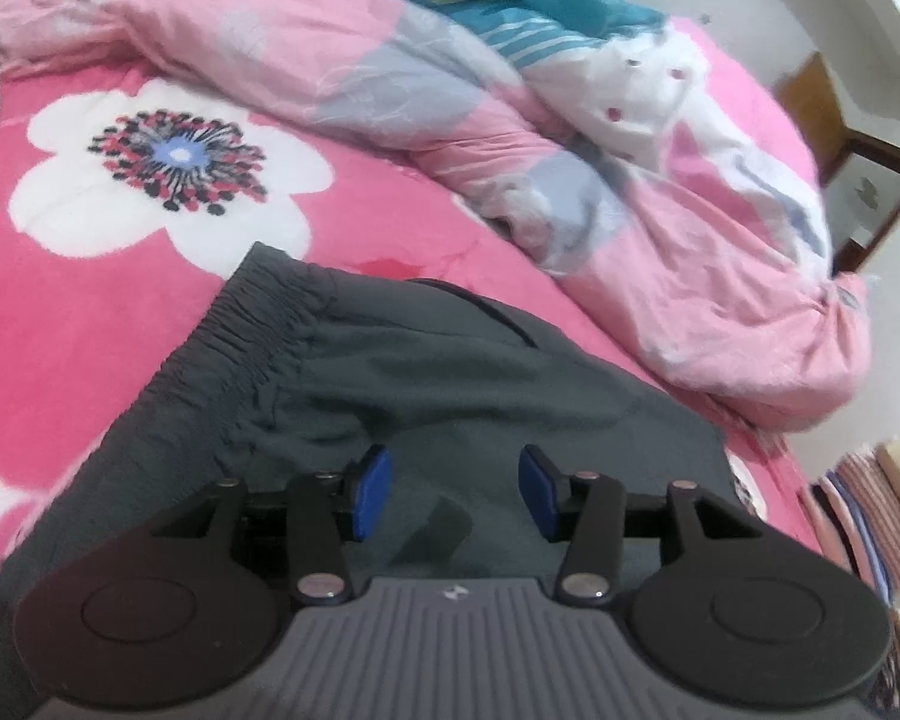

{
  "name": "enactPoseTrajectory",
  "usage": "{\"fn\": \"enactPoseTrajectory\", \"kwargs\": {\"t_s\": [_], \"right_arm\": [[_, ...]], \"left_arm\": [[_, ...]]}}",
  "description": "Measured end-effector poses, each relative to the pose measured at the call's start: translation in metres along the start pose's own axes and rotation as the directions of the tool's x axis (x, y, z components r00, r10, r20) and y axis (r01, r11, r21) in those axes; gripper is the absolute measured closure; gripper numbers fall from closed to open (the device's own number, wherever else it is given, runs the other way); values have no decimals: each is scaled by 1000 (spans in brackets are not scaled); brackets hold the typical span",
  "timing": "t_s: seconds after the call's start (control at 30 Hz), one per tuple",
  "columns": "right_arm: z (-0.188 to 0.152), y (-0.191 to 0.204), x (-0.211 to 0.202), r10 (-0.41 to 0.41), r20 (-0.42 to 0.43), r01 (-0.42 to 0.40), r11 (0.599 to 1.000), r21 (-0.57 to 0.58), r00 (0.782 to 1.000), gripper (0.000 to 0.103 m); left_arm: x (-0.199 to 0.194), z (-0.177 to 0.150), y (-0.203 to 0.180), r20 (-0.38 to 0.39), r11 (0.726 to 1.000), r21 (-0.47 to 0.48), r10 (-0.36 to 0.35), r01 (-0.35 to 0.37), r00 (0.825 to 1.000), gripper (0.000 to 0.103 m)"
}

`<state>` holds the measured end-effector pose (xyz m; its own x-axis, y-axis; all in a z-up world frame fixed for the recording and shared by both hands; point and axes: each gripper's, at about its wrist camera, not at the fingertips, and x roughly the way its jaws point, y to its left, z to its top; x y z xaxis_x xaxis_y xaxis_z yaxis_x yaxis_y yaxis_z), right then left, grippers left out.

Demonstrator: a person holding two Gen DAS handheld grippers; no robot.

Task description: Fold clothes

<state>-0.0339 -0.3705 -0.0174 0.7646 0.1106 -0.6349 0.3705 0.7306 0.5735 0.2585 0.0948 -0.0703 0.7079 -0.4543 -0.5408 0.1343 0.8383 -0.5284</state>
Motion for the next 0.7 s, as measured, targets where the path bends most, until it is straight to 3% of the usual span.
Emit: {"fn": "enactPoseTrajectory", "kwargs": {"t_s": [0.13, 0.3, 0.5, 0.6, 0.7], "right_arm": [[-50, 3, -48, -13, 38, 14, 999, -31, 999, 50], [-89, 3, -59, -44, 72, 50, 995, -82, 996, 46], [-123, 2, -47, 166, 60, -161, 985, -67, 984, 44], [-143, 2, -42, 272, 31, -271, 962, -37, 962, 43], [-161, 5, -35, 330, -1, -330, 944, -13, 944, 41]], "left_arm": [[-50, -18, -12, 28, 999, 45, -21, 20, 999, 52], [-145, -60, -12, 82, 997, 54, -65, 60, 995, 48], [-224, -126, -15, 130, 993, 119, -4, -12, 991, 44], [-238, -156, -12, 146, 992, 111, 41, -57, 989, 43], [-233, -171, -4, 120, 988, 94, 115, -127, 986, 43]]}}
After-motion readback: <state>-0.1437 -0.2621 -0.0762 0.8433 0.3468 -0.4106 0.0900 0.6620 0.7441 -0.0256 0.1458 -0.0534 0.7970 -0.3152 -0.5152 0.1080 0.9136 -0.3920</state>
